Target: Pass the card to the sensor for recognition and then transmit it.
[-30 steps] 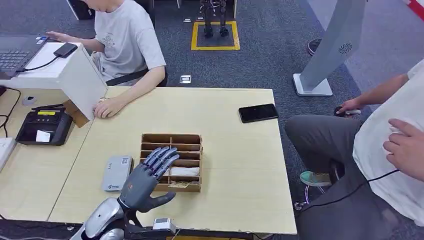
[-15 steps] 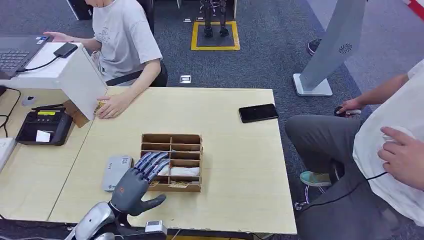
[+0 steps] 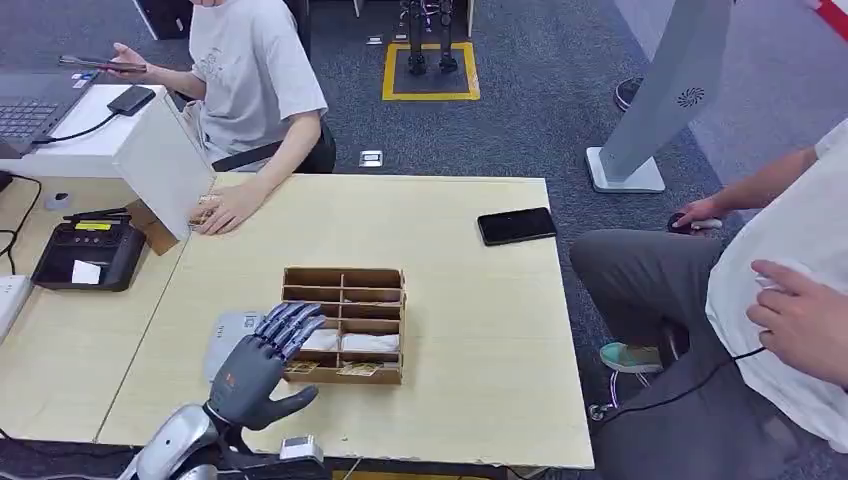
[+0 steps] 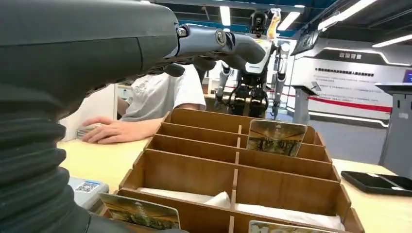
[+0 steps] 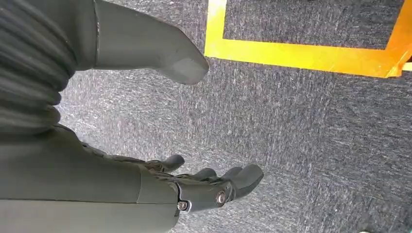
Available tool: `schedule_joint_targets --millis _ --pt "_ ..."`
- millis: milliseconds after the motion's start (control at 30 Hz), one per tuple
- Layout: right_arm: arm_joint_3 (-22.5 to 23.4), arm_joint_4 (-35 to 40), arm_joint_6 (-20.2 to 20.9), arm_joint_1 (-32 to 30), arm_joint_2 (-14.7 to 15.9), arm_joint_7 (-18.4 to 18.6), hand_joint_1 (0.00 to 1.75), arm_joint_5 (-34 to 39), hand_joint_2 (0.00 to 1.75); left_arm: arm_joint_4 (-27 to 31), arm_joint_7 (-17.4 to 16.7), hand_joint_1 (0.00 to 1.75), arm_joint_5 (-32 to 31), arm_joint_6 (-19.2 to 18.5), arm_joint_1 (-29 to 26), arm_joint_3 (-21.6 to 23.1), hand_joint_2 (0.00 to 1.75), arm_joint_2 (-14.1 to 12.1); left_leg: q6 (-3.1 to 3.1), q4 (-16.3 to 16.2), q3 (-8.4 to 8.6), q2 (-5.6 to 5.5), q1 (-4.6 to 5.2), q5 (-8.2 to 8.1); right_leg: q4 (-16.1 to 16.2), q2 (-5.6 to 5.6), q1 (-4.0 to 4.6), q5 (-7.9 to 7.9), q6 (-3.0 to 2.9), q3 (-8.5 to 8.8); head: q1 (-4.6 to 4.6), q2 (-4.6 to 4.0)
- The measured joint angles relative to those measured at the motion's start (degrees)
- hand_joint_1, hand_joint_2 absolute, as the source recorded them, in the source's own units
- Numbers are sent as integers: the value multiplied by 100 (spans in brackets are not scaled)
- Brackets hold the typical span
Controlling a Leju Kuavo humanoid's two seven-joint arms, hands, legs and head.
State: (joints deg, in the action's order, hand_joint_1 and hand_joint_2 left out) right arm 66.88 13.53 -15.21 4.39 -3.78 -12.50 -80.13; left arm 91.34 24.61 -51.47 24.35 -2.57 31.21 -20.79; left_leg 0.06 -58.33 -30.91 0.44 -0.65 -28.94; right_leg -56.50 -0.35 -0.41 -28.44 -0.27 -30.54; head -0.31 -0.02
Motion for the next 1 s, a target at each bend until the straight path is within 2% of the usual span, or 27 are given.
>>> schedule_joint_targets --millis 400,800,1000 --pt "0 0 2 0 0 -2 0 -18 175 -153 -79 0 -282 203 -134 -262 175 0 0 0 0 -1 0 0 0 -1 0 0 0 0 0 0" --pt "0 0 4 1 0 -9 0 -26 175 -439 -418 0 -864 324 -133 -269 175 9 0 0 0 0 0 0 0 0 0 0 0 -1 0 0" --pt "0 0 2 3 0 -20 0 -29 175 -518 -435 0 -885 328 -132 -269 175 37 0 0 0 0 0 0 0 0 0 0 0 0 0 0"
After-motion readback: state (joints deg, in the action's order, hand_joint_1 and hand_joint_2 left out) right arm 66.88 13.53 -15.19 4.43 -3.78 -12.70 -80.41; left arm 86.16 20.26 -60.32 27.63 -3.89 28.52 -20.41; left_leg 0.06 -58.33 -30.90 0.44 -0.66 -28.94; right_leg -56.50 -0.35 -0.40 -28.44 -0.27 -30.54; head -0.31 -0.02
